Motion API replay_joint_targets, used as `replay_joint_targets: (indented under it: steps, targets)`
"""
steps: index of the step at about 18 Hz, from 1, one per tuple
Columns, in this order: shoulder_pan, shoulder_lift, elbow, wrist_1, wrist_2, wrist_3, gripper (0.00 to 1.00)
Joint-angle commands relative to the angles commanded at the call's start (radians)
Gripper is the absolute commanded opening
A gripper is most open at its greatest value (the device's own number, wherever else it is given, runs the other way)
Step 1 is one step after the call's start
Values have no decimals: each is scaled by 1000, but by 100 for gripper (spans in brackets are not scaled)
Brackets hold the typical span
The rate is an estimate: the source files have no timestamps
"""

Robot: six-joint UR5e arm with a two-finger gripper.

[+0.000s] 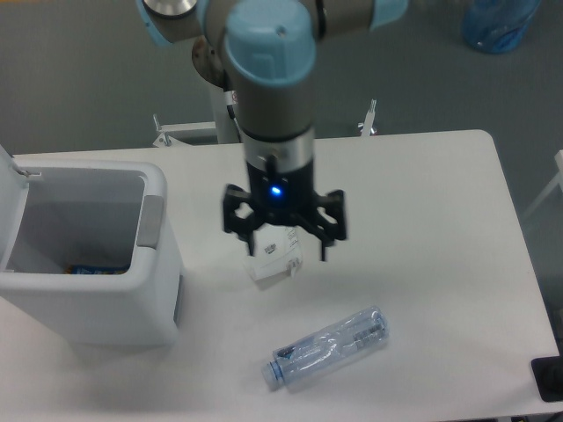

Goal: Open the trash can

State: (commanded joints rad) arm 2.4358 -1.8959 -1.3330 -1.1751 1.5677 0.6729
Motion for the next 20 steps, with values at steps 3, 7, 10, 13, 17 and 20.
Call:
replay_joint_targets:
  steps: [3,7,10,13,17,20]
  targets:
    - [55,-21,-5,2,-2,71,100]
    - [132,-81,-20,9,2,183,100]
    - [169,-123,-26,9,23,233,100]
    - [180,-134,-58,6,75,303,100]
    - [192,-137,-61,6,72,362,100]
    - [193,-138,-58,6,72,363,100]
